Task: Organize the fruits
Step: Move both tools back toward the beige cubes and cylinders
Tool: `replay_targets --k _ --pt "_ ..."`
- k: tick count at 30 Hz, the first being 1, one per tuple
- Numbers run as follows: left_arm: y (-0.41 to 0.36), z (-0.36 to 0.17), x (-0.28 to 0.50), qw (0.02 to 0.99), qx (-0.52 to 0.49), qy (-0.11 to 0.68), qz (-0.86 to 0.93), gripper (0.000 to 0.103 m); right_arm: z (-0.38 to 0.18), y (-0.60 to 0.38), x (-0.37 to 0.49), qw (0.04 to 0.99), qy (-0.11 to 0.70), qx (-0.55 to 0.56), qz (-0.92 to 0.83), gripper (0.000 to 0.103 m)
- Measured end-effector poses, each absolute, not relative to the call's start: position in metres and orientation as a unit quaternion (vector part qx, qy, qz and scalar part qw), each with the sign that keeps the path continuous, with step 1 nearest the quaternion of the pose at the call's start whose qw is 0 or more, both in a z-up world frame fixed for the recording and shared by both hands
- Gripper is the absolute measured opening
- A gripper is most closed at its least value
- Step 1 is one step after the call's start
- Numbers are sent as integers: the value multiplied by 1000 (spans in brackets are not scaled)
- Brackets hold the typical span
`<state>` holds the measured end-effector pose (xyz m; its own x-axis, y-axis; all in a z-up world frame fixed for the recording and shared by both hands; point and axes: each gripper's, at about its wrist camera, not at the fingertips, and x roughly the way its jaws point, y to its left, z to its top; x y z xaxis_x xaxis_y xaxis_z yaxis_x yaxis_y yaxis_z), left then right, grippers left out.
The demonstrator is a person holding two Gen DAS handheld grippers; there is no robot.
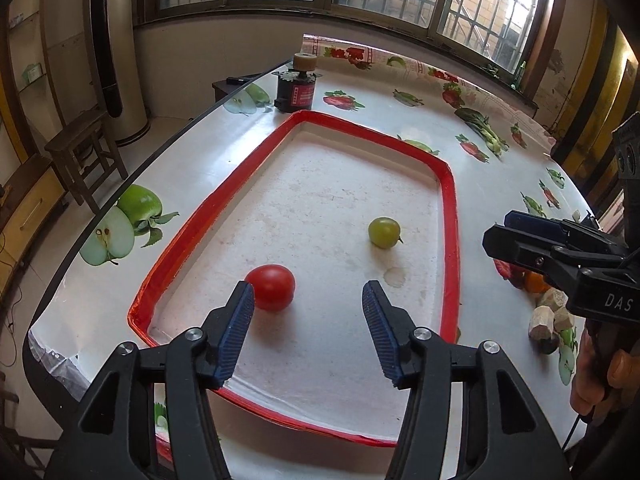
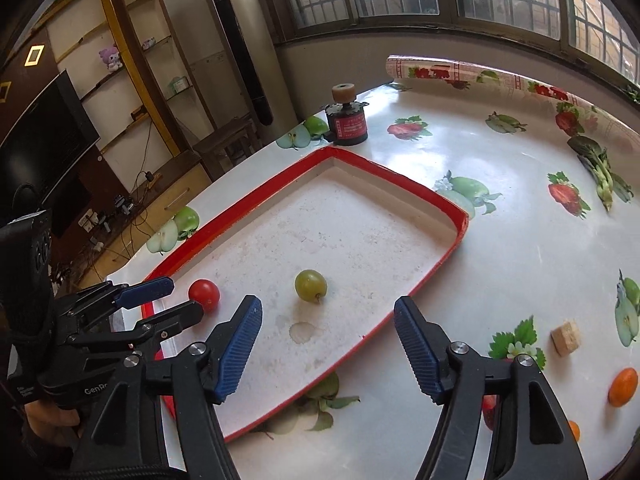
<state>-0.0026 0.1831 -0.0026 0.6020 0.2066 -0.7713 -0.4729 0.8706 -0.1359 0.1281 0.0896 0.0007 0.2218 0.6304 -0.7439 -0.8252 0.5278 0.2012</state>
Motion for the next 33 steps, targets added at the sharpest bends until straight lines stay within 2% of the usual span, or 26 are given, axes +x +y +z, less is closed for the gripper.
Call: replay_targets --k 8,33 --pt "138 9 1 893 -145 399 151 59 12 16 125 795 406 -89 443 77" --pt "24 -5 14 891 -102 441 35 59 -8 -152 127 846 420 -52 325 77"
